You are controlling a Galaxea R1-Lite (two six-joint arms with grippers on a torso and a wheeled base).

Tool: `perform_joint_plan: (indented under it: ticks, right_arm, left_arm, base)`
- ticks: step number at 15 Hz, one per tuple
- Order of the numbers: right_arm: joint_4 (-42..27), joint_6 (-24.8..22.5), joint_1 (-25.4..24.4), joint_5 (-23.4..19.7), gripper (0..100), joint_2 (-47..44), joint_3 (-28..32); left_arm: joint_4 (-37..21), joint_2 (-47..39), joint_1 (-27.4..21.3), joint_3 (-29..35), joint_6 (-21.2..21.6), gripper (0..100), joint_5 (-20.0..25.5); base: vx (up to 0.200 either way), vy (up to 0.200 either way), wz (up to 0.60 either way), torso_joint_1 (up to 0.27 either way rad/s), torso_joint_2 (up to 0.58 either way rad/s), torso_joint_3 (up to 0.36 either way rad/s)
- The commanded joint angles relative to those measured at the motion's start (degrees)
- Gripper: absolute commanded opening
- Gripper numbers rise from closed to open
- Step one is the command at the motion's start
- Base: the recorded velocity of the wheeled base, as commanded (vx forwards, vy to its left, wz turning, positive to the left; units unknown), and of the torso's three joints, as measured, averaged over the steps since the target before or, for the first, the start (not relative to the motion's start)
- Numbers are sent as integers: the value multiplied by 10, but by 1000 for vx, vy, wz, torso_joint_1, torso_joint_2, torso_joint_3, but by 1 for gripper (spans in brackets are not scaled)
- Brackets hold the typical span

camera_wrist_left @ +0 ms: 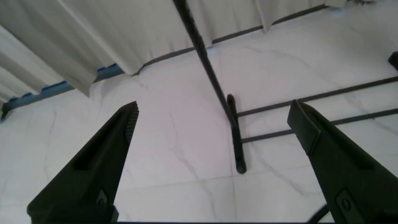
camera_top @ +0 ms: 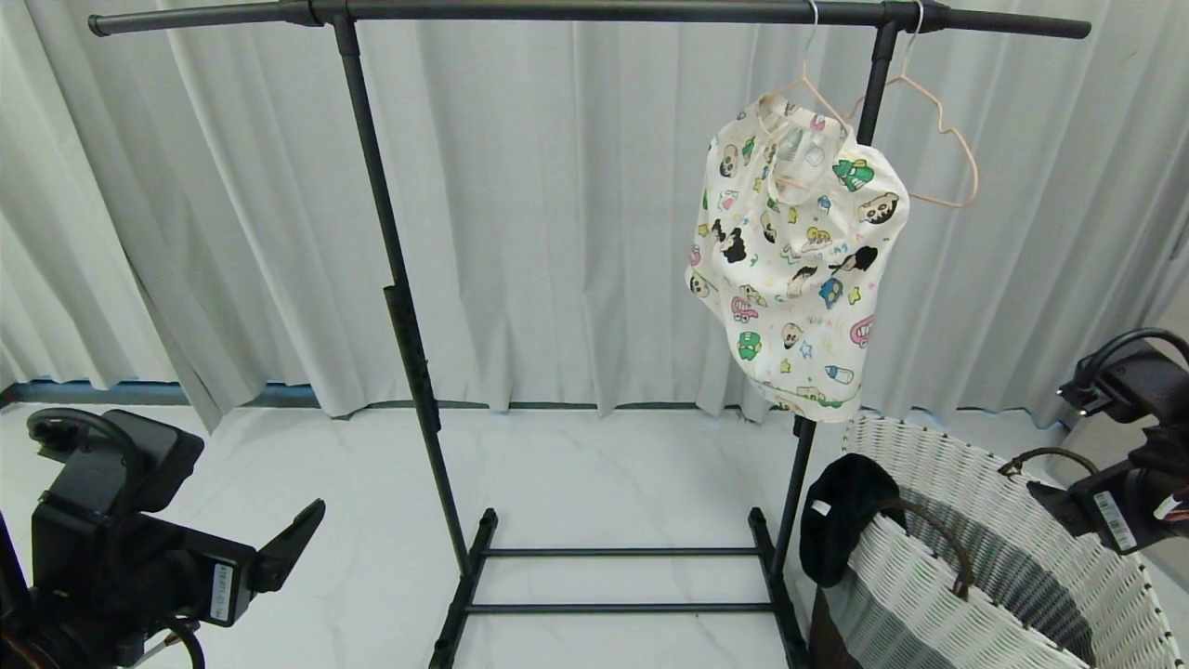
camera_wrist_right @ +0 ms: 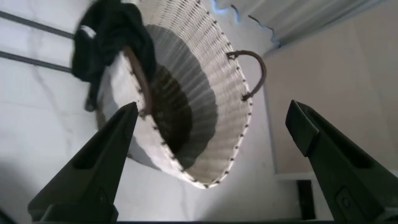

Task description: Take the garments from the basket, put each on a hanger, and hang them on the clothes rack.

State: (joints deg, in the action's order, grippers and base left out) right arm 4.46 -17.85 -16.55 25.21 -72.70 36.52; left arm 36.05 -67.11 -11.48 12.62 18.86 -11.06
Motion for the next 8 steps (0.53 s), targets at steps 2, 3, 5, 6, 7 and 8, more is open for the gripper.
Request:
perform_joint_plan:
  ticks: [2,3,5,6,7,8]
  right_arm:
    - [1,-3,12,-2,100,-24,-8]
    - [1,-3,12,-12,100,-36,-9]
    - [1,-4,12,-70,100,-66,-9]
    - [2,-7,11,-90,100,-87,-7]
    - [13,-13,10,-91,100,-116,-7]
    - [42,-15,10,-94,100,-148,-8]
  left_arm:
    - [0,-3,-28,-3,0,100,0]
    - [0,-3,-30,-3,0,100,0]
    - [0,-7,-30,-2,-1,100,0]
    - [0,-8,-30,-2,-1,100,0]
    - [0,-10,-30,-4,-1,100,0]
    - [0,-10,-30,-8,-1,100,0]
  base:
    - [200,0,0,-5,17,22]
    - [200,0,0,2,7,2]
    - [200,0,0,-2,2,2]
    - [200,0,0,-2,2,7]
    - [200,0,0,2,2,2]
    - [0,0,0,0,0,0]
